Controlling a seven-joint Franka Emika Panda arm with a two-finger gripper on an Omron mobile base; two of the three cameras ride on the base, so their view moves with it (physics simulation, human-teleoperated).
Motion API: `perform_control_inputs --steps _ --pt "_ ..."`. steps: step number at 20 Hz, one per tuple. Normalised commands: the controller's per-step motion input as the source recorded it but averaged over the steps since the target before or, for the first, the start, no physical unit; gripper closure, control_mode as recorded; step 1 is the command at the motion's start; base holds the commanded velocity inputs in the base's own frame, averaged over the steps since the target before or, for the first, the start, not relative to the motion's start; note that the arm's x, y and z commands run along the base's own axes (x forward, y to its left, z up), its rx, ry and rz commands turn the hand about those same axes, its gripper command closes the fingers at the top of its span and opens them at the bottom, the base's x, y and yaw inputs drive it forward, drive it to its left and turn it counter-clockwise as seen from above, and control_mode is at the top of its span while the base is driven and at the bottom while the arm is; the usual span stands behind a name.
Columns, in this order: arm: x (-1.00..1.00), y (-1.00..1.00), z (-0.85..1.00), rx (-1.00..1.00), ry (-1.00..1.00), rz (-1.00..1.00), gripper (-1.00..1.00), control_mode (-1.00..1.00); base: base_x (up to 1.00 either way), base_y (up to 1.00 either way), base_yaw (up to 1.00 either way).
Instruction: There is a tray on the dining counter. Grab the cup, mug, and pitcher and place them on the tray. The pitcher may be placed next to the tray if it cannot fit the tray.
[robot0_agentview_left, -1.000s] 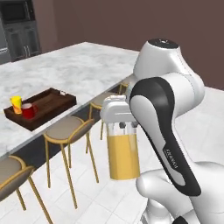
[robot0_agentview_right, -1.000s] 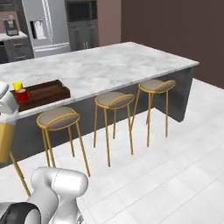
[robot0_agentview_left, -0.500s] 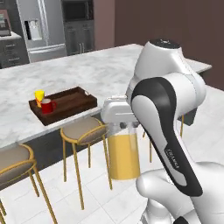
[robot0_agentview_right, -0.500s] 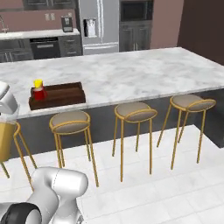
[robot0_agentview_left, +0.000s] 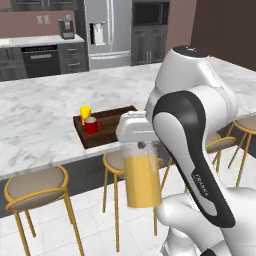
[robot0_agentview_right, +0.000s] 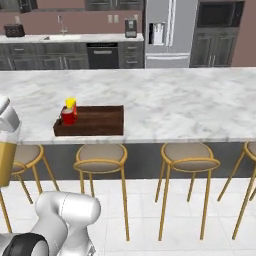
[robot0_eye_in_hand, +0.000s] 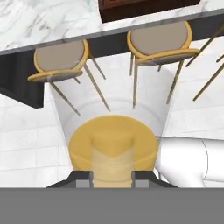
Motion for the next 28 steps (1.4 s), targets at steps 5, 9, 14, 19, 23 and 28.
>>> perform_control_inputs --steps 5,9,14,19,23,28 --pt "0.0 0.0 0.0 0.0 0.0 0.0 1.0 1.0 0.7 -0.03 0.29" --pt "0.0 0.0 0.0 0.0 0.0 0.0 1.0 1.0 0.39 -0.02 0.18" --pt "0.07 -0.1 0.05 0.01 0.0 0.08 1.0 -1.0 0.15 -0.05 0.09" --pt "0.31 -0.55 0.25 0.05 -0.02 0.3 1.0 -1.0 0.0 0.0 0.0" --pt "0.52 -0.82 0.25 0.07 -0.04 0.36 1.0 -1.0 0.0 0.0 0.0" --pt "0.41 -0.96 0.12 0.06 -0.07 0.43 1.0 -1.0 0.0 0.0 0.0"
